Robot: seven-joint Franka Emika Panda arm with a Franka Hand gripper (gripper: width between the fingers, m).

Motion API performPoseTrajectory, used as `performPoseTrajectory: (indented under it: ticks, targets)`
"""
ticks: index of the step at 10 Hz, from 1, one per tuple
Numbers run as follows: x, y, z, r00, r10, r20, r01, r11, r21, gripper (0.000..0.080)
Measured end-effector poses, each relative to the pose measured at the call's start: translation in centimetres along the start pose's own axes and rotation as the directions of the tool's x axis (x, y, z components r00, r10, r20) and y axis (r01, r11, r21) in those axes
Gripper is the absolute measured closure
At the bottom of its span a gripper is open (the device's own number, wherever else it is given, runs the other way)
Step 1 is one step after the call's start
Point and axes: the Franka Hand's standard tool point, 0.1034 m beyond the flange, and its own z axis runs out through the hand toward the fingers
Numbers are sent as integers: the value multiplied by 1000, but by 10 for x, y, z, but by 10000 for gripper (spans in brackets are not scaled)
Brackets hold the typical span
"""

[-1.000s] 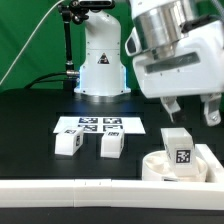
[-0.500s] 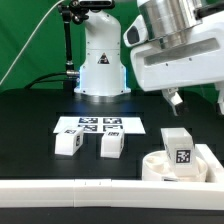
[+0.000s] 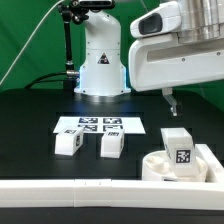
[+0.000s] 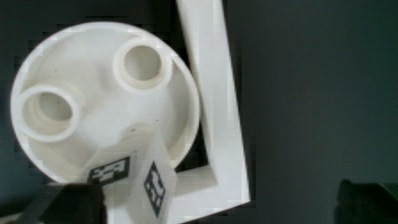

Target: Assemble stool

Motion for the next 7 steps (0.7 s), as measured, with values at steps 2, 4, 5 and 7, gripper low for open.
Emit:
performPoseTrajectory:
  ticks: [2,4,5,7]
  targets:
    - [0,1,0,986,-165,0,165,986,0,151]
    - [0,1,0,947,-321,0,321,947,-1,151]
    - [3,4,-1,864,-503,5,503,864,-22,151]
    - [8,2,-3,687,-725,39,726,686,-49,151]
